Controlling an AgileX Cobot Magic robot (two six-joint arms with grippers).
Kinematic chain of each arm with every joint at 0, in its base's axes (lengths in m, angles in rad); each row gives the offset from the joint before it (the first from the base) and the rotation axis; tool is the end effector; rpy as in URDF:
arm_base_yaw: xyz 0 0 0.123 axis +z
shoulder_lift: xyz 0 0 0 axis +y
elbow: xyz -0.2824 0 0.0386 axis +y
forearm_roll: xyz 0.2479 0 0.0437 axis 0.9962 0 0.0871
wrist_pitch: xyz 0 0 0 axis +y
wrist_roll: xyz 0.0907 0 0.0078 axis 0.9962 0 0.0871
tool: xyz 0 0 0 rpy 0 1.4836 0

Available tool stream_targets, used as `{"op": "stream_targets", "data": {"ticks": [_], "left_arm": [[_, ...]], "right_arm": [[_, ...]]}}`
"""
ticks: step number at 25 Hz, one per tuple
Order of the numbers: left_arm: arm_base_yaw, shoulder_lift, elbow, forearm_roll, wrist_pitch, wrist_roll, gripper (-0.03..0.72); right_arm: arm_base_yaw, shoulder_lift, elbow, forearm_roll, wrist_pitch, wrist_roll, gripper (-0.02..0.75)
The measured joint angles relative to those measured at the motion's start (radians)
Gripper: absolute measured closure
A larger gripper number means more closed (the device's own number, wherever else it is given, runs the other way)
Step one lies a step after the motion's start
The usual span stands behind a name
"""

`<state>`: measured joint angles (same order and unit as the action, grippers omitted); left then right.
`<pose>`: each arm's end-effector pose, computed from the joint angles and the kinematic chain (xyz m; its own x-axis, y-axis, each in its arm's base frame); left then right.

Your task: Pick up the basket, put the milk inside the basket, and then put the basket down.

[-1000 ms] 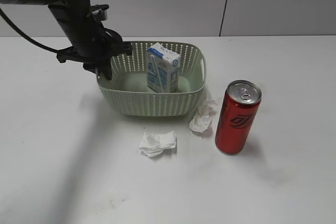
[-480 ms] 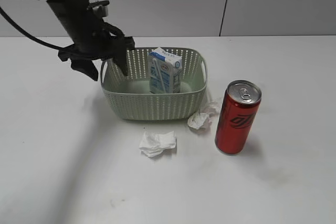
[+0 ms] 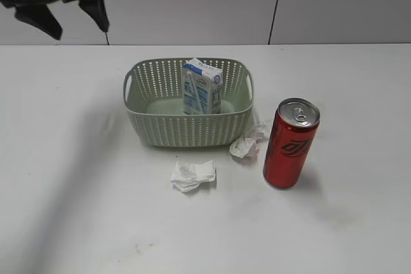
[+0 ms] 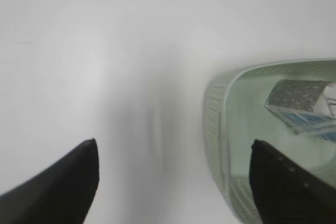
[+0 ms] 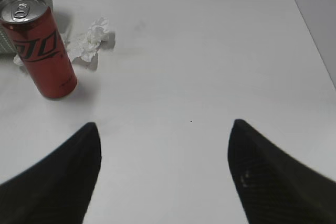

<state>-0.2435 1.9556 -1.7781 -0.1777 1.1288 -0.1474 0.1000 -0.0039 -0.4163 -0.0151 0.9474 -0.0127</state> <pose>0.4088 -0.1166 0.2853 -0.9512 0.0103 -0.3083 0.0830 0.9711 -0.2237 0.0083 -0.0003 0.2626 -0.4218 -0.0639 -0.9045 -0.0979 0.9949 -0.0247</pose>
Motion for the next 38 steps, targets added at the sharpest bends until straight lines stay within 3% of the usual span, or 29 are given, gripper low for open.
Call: {"op": "stream_targets", "data": {"ticks": [6,11,14,28,38], "left_arm": [[0.144,-0.07,0.004,0.047,0.079,0.116,-0.005],[0.238,-0.165,0.094,0.094,0.084,0.138,-0.001],[0.241,-0.251,0.193,0.124,0.084,0.147,0.005],[0.241,-0.804,0.771,0.08,0.071,0.191,0.036],[0.241,-1.188,1.073,0.08,-0.039,0.191,0.059]], "right_arm": [[0.0,0.0,0.0,0.0,0.0,0.0,0.148],[0.0,0.0,0.0,0.0,0.0,-0.001,0.148],[0.0,0.0,0.0,0.0,0.0,-0.001,0.148],[0.0,0.0,0.0,0.0,0.0,0.0,0.148],[0.0,0.0,0.0,0.0,0.0,0.0,0.148]]}}
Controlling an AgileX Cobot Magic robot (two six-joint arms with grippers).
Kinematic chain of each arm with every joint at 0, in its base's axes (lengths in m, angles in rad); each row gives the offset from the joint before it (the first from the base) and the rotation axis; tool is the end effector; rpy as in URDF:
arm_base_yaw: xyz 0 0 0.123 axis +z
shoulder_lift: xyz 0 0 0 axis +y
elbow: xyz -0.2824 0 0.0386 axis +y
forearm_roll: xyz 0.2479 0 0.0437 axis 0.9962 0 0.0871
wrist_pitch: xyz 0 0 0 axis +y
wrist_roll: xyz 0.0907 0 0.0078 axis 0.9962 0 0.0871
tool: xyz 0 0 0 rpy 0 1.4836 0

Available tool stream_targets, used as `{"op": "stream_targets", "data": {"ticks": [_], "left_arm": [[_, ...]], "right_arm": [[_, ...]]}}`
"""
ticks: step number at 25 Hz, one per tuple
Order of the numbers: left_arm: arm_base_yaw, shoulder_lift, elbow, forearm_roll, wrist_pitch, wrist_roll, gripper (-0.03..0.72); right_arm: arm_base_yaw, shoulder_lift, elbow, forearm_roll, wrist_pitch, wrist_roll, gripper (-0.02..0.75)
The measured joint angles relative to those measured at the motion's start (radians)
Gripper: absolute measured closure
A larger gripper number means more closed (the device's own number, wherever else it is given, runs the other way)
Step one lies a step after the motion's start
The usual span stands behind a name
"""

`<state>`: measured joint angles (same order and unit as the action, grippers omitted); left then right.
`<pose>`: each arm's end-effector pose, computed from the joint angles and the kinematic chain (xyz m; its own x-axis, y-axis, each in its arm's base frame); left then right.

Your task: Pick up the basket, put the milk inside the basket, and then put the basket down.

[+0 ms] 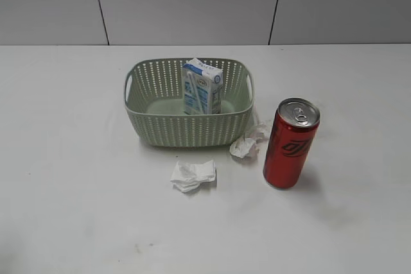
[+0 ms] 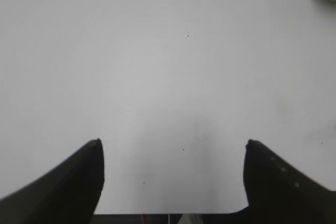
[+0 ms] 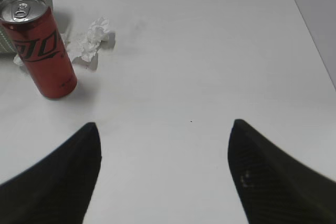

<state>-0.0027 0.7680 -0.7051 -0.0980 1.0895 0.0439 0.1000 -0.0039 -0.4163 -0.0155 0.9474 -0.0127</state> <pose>0.1178 -0.0082 0.2957 -0.8740 0.0008 -0.4859 0.0435 0.9961 -0.0766 0.0083 -0.0003 0.2626 -0.4217 -0.0642 -0.9044 -0.0977 0.9949 -0.0250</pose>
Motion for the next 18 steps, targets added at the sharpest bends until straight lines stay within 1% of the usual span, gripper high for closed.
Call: {"op": "stream_targets", "data": {"ticks": [4,8,13,18], "left_arm": [[0.0,-0.161,0.085,0.0,-0.01,0.001,0.069],[0.0,-0.303,0.137,0.0,-0.011,0.001,0.083],[0.0,-0.462,0.185,0.002,-0.039,0.001,0.097],[0.0,-0.593,0.191,0.002,-0.052,0.001,0.099]], "right_arm": [[0.0,0.0,0.0,0.0,0.0,0.0,0.148],[0.0,0.0,0.0,0.0,0.0,0.0,0.148],[0.0,0.0,0.0,0.0,0.0,0.0,0.148],[0.0,0.0,0.0,0.0,0.0,0.0,0.148]]}}
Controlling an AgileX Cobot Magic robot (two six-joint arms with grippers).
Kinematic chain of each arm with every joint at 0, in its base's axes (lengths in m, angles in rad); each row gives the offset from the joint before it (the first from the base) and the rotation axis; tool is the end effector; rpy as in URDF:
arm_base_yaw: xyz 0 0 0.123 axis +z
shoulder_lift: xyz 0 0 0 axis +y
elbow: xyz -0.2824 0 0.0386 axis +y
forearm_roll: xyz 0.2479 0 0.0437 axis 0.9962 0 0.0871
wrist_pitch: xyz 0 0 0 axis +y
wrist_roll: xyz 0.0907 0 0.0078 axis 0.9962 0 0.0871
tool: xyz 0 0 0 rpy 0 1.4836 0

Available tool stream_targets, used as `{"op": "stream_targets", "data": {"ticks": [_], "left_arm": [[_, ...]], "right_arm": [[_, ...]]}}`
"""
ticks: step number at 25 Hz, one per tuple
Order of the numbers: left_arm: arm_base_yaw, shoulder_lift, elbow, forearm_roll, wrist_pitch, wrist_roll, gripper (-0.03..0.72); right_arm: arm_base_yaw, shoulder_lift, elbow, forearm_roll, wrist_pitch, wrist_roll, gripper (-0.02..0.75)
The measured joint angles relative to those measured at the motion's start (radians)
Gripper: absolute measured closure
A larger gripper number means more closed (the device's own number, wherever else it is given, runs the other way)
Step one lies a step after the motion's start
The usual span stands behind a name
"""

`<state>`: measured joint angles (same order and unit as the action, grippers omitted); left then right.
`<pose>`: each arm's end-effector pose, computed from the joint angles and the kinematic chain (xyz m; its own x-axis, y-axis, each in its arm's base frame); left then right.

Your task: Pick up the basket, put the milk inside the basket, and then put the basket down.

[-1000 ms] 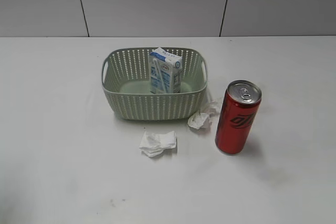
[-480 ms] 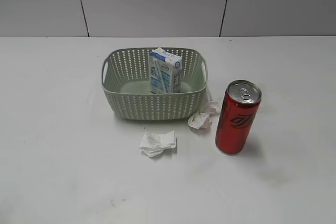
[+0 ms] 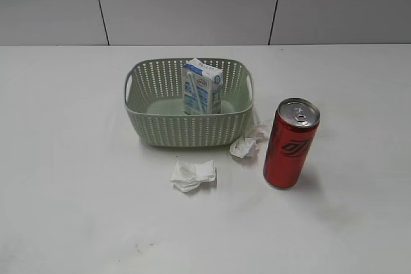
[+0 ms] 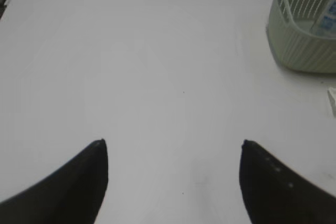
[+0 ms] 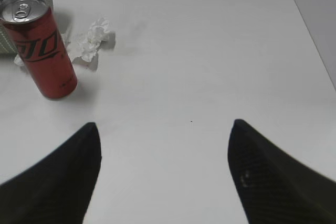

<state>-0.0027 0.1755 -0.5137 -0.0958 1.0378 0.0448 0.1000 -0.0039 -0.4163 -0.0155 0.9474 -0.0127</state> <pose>0.0223 -0.0076 0.2817 -0.5735 -0.0024 -0.8192 0.0679 0.9964 -0.0505 0.0083 -0.0003 0.2626 -0.4217 -0.0642 -0.9044 -0.0977 0.9949 -0.0250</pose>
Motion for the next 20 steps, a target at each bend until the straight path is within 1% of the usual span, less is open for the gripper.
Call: {"op": "stream_targets", "data": {"ticks": [9,20], "left_arm": [[0.0,-0.173,0.0,0.001,-0.001,0.0,0.099],[0.0,-0.181,0.003,0.002,0.001,0.0,0.099]], "right_arm": [[0.0,0.0,0.0,0.0,0.0,0.0,0.148],[0.0,0.0,0.0,0.0,0.0,0.0,0.148]]}}
